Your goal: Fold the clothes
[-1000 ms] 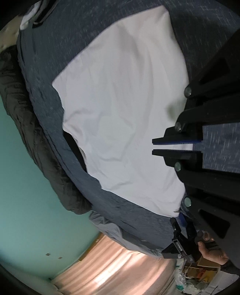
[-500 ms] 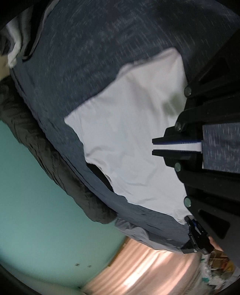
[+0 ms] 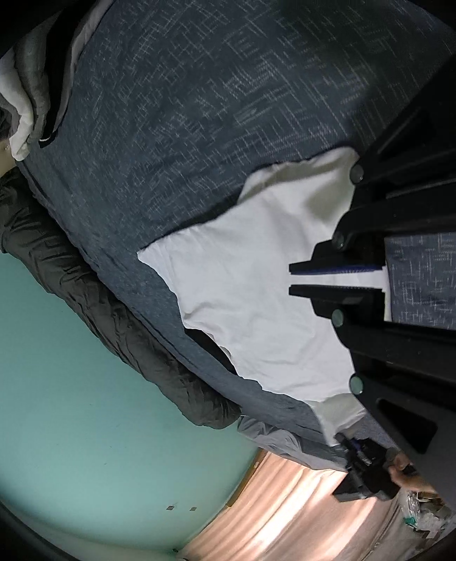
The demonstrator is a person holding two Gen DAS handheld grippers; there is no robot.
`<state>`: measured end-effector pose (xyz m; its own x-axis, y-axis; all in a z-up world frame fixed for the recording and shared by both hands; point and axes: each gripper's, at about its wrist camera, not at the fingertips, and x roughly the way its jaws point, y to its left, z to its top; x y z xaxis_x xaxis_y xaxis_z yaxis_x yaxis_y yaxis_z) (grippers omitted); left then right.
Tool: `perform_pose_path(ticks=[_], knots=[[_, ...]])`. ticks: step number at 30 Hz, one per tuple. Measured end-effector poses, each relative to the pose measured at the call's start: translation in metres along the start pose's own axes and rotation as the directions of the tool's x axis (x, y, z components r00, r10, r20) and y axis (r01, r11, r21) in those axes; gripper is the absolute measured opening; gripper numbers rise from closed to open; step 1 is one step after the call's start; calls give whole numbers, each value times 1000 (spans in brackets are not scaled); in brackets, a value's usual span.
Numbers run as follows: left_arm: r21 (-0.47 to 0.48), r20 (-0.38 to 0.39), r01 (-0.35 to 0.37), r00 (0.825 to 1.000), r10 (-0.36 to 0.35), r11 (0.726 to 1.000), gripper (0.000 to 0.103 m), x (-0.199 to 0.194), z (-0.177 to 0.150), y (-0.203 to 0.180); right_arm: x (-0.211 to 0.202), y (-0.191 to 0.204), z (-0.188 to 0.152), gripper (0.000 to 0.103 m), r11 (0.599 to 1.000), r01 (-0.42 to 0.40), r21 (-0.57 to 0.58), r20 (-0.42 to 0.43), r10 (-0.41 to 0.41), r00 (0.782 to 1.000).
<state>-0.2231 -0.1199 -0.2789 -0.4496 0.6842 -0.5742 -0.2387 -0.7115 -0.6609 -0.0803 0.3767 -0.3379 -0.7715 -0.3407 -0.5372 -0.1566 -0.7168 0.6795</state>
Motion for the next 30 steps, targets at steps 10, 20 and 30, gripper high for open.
perform_pose_path(ticks=[10, 20, 30], knots=[[205, -122, 95, 990, -71, 974, 9, 58, 9, -130, -19, -31, 17, 5, 998, -1, 61, 26, 0, 1000], [356, -390, 153, 921, -3, 922, 9, 158, -103, -202, -35, -56, 26, 5, 993, -20, 117, 22, 18, 1000], [404, -395, 90, 915, 85, 910, 45, 155, -128, -186, -29, -54, 27, 23, 989, -75, 125, -18, 78, 997]])
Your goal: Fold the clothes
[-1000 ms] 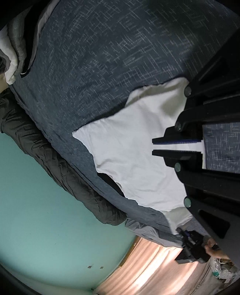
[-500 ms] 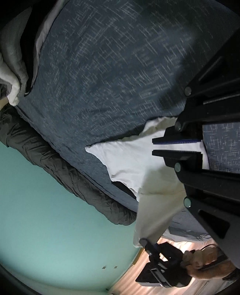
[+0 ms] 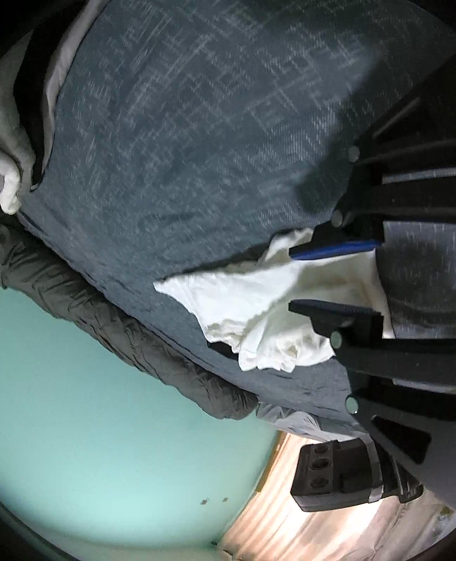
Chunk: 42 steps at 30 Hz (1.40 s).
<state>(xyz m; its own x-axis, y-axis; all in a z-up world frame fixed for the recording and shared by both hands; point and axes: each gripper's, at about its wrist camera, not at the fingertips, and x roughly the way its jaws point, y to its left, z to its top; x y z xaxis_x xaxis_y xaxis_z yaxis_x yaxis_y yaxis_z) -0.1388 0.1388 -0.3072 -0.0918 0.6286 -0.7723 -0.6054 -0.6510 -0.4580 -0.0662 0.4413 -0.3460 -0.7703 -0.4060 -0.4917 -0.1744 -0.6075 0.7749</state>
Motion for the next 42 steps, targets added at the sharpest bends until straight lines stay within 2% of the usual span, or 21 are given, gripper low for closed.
perform_pose_path(ticks=[2, 5, 11, 16, 17, 18, 21, 23, 24, 26, 29, 32, 34, 35, 36, 38, 42], knots=[[-6, 29, -20, 999, 20, 1000, 47, -16, -2, 10, 0, 6, 1, 24, 1000, -14, -17, 2, 14, 1000], [-37, 52, -80, 995, 82, 996, 47, -33, -11, 35, 4, 18, -2, 33, 998, -6, -64, -11, 6, 1000], [-130, 63, -162, 983, 172, 978, 47, -49, -39, 90, 15, 45, -9, 38, 983, 20, -181, -44, -29, 999], [-176, 35, -142, 988, 150, 974, 47, -42, -60, 113, 43, 46, -19, 38, 975, 78, -206, -117, -104, 988], [-180, 34, -136, 989, 145, 974, 47, -41, -61, 115, 46, 43, -20, 35, 976, 84, -202, -124, -111, 986], [-185, 32, -131, 990, 139, 974, 47, -40, -62, 117, 47, 41, -20, 23, 977, 87, -197, -128, -113, 985], [-199, 27, -115, 992, 123, 973, 45, -38, -66, 124, 43, 35, -18, 9, 980, 87, -177, -113, -108, 988], [-205, 28, -108, 993, 116, 973, 33, -39, -68, 126, 37, 34, -16, 6, 982, 78, -170, -96, -96, 991], [-208, 28, -105, 993, 113, 973, 30, -39, -69, 127, 34, 34, -15, 5, 983, 74, -167, -87, -90, 992], [-214, 30, -98, 994, 107, 972, 19, -40, -70, 129, 30, 37, -14, 4, 983, 75, -170, -67, -88, 994], [-219, 30, -92, 994, 101, 971, 13, -41, -71, 131, 27, 37, -12, 4, 983, 76, -167, -49, -85, 995], [-222, 30, -92, 994, 101, 971, 13, -42, -72, 131, 26, 37, -11, 4, 983, 67, -168, -43, -76, 996], [-223, 30, -91, 995, 100, 970, 13, -42, -73, 132, 26, 39, -10, 8, 980, 87, -178, -45, -96, 994], [-223, 30, -91, 995, 100, 970, 13, -42, -73, 132, 27, 41, -10, 14, 978, 101, -182, -48, -112, 993], [-223, 30, -91, 995, 100, 971, 13, -42, -74, 132, 29, 44, -11, 33, 972, 112, -206, -48, -124, 991], [-223, 30, -90, 995, 99, 971, 13, -42, -74, 132, 33, 52, -14, 52, 958, 132, -253, -46, -148, 988], [-223, 30, -90, 995, 99, 971, 13, -42, -75, 132, 40, 66, -20, 52, 923, 170, -346, -40, -195, 980]])
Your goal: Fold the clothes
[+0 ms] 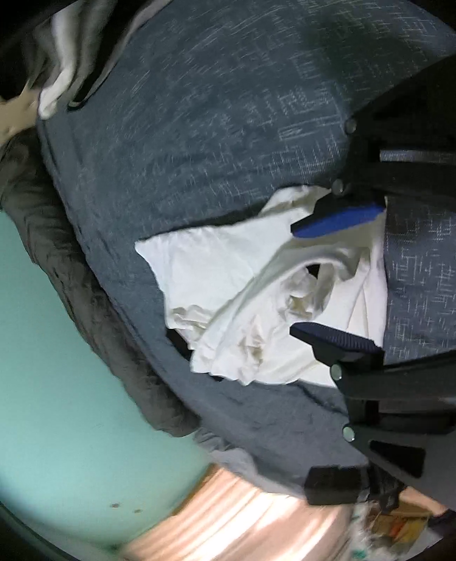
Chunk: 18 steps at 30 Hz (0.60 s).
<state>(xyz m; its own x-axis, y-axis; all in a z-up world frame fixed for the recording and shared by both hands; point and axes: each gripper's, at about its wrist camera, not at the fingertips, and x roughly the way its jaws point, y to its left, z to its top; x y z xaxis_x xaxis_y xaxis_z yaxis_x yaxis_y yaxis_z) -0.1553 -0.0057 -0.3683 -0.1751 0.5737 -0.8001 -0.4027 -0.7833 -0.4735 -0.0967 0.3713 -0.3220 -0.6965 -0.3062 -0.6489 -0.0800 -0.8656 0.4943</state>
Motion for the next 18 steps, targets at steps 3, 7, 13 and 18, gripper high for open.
perform_pose_path(ticks=[3, 7, 13, 18], knots=[[0, 0, 1, 1000, -1, 1000, 13, 0, -1, 0, 10, 14, -4, 52, 994, 52, -96, -30, -55, 998], [-12, 5, 22, 1000, -22, 1000, 13, -3, -1, 5, 21, 22, -8, 52, 978, 119, -171, -37, -127, 991], [-29, 14, 54, 998, -53, 998, 6, -8, 0, 12, 24, -1, -7, 11, 997, 67, -48, -30, -69, 997], [-44, 21, 80, 997, -79, 996, 5, -12, 0, 17, -2, -8, 4, 9, 990, -114, 86, 29, 112, 993]])
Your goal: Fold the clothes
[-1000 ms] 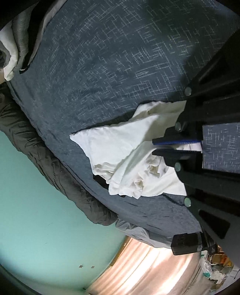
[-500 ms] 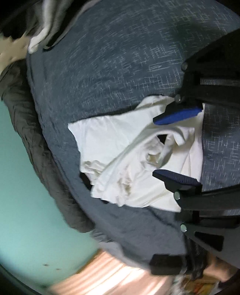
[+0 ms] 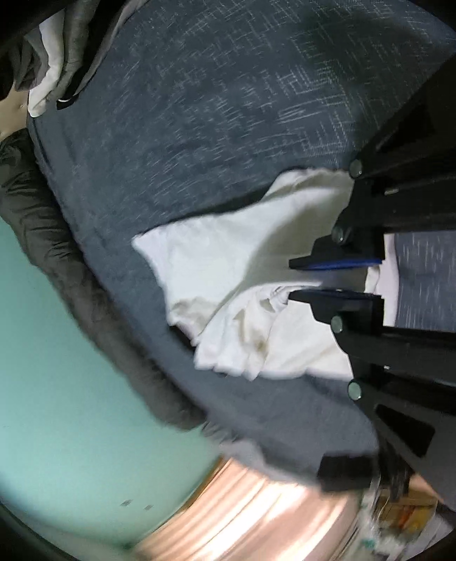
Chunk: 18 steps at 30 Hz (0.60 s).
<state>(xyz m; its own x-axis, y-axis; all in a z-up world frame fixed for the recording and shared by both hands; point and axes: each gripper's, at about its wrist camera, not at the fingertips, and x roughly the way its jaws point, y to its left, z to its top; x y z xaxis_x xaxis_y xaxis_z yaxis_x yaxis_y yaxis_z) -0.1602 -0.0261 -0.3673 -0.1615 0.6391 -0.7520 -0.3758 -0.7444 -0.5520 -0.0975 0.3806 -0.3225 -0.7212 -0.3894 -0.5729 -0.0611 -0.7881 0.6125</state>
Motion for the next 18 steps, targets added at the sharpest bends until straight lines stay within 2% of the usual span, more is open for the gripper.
perform_pose_path(ticks=[3, 6, 8, 12, 18], knots=[[-16, 8, 19, 1000, -19, 1000, 5, -5, 0, 4, -17, -5, 5, 9, 988, -123, 92, 24, 121, 992], [-18, 11, 17, 1000, -17, 1000, 5, -12, -2, 8, -19, -21, 0, 9, 977, -125, 173, 3, 126, 992], [-12, -2, 8, 1000, -8, 1000, 5, -10, -5, 8, -9, -34, -9, 9, 976, -62, 208, -48, 73, 996], [-3, -21, -8, 1000, 8, 1000, 5, -2, -8, 8, 5, -48, -17, 9, 978, 40, 205, -100, -20, 995], [15, -22, -20, 1000, 20, 1000, 5, 0, -15, 11, 6, -49, -10, 9, 983, 60, 173, -85, -46, 995]])
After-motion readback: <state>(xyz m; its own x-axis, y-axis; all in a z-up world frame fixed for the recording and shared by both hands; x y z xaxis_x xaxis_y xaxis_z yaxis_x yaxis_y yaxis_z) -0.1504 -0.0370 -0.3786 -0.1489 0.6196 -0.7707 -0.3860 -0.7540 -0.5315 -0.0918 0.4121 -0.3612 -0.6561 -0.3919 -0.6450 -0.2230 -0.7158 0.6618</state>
